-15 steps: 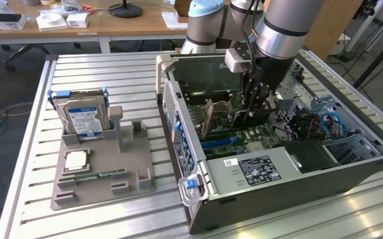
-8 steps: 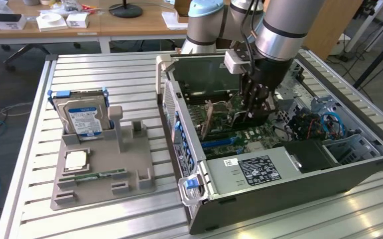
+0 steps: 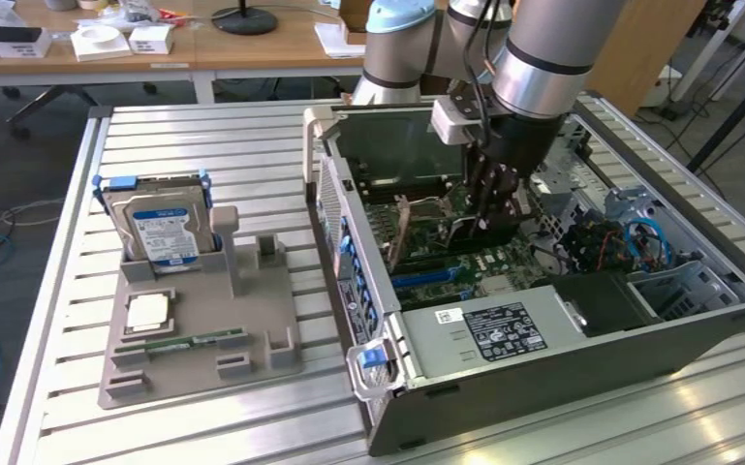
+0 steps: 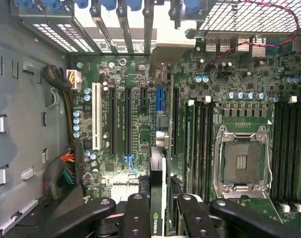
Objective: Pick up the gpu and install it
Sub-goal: 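Insert the gpu into the slot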
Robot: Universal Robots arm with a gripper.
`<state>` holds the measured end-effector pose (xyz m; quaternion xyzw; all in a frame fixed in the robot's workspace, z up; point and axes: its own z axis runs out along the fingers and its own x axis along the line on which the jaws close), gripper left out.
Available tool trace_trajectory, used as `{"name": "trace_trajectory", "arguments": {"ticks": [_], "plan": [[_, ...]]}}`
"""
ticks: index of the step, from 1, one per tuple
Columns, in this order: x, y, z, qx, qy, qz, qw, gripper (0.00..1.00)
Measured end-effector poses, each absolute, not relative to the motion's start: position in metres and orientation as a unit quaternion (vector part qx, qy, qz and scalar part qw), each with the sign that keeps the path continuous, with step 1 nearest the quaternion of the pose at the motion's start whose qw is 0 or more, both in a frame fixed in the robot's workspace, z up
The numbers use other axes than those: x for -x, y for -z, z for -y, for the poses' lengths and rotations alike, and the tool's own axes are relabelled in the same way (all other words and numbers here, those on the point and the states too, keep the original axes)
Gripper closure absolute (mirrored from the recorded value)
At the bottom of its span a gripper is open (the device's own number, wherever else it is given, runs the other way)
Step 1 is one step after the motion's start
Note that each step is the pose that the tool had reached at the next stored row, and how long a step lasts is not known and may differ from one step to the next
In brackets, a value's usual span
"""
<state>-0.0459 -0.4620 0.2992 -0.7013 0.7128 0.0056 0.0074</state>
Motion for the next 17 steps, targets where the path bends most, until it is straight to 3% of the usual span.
{"name": "trace_trajectory", "arguments": {"ticks": [17], "plan": [[0.047, -0.286, 0.462, 0.701, -0.006, -0.713, 0.007, 0.74]]}}
